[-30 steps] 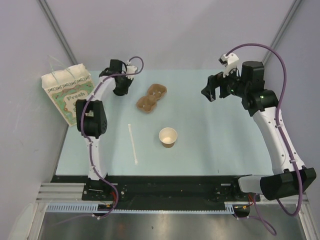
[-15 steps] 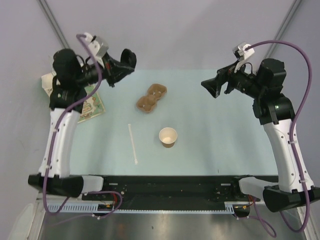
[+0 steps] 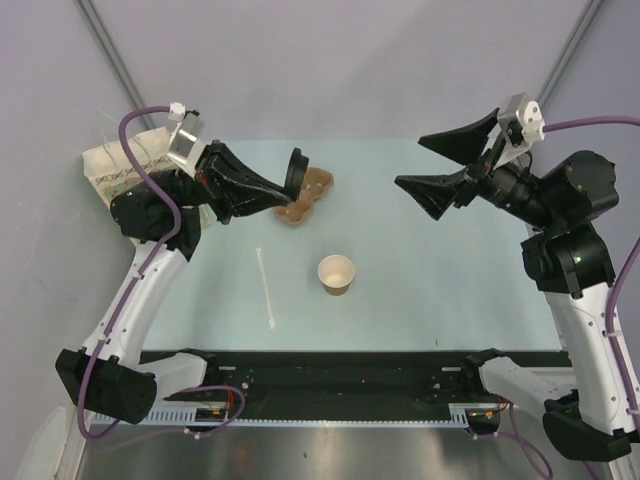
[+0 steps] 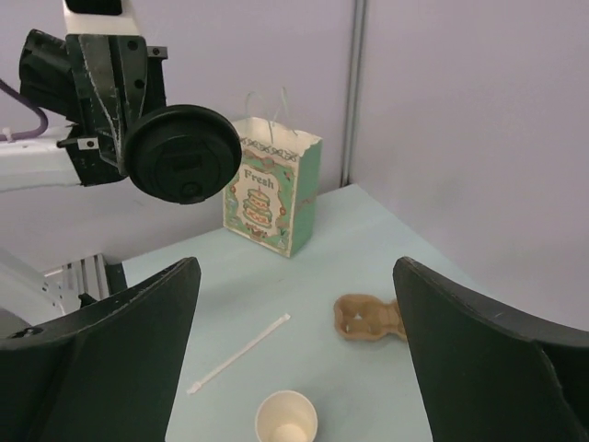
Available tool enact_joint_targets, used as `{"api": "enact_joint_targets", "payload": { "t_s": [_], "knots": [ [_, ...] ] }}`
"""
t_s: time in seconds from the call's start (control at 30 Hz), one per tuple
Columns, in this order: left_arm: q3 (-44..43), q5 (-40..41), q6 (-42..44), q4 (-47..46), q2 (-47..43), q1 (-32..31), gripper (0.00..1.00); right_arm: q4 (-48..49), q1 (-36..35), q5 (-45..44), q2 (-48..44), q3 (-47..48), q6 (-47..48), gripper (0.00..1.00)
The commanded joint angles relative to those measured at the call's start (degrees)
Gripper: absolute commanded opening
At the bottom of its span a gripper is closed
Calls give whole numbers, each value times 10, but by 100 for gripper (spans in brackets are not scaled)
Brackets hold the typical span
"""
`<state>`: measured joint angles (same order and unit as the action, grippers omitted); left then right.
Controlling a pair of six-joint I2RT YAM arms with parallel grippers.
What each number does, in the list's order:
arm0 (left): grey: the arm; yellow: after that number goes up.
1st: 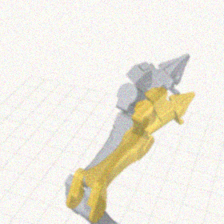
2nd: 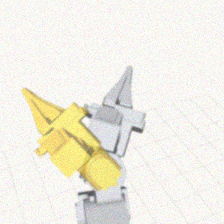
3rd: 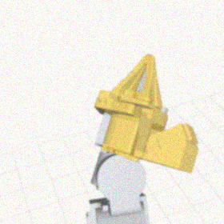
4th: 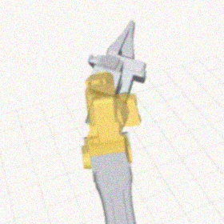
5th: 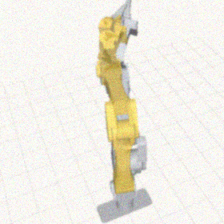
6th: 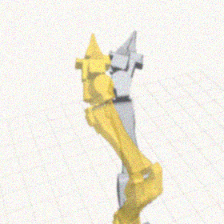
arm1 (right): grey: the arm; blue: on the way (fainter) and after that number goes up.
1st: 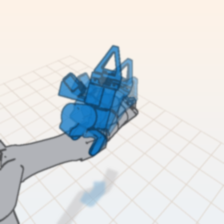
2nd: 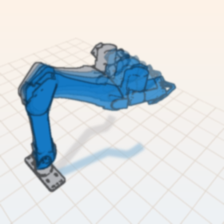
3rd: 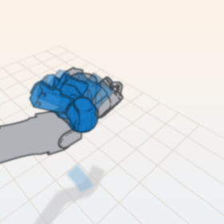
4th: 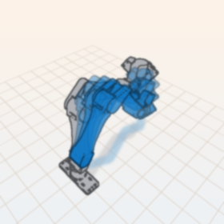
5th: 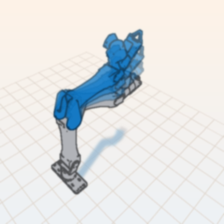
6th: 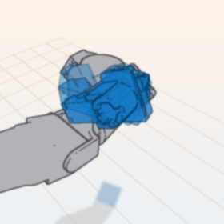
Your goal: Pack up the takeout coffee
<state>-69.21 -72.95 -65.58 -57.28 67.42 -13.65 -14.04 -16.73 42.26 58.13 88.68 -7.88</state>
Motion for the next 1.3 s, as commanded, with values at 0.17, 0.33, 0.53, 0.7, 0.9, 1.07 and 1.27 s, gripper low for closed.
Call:
{"api": "enact_joint_targets", "payload": {
  "t_s": [0.17,0.33,0.53,0.7,0.9,1.07,1.27],
  "knots": [
    [-22,12,-146,-134,-9,-42,0,104,-206,-111,-38,-54,235,81],
    [-24,7,-169,-142,-9,-51,0,115,-269,-106,-31,-62,340,72],
    [-5,1,-169,-124,-20,-66,0,82,-362,-144,-20,-64,535,58],
    [3,-15,-160,-108,-29,-81,0,112,-407,-191,-12,-87,647,47],
    [1,-33,-146,-85,-31,-99,0,134,-428,-208,-11,-106,701,45],
    [5,-47,-119,-50,-31,-129,0,134,-435,-209,-7,-108,720,45],
    [11,-48,-102,-23,-30,-141,0,128,-445,-202,-6,-108,752,42]
  ]
}}
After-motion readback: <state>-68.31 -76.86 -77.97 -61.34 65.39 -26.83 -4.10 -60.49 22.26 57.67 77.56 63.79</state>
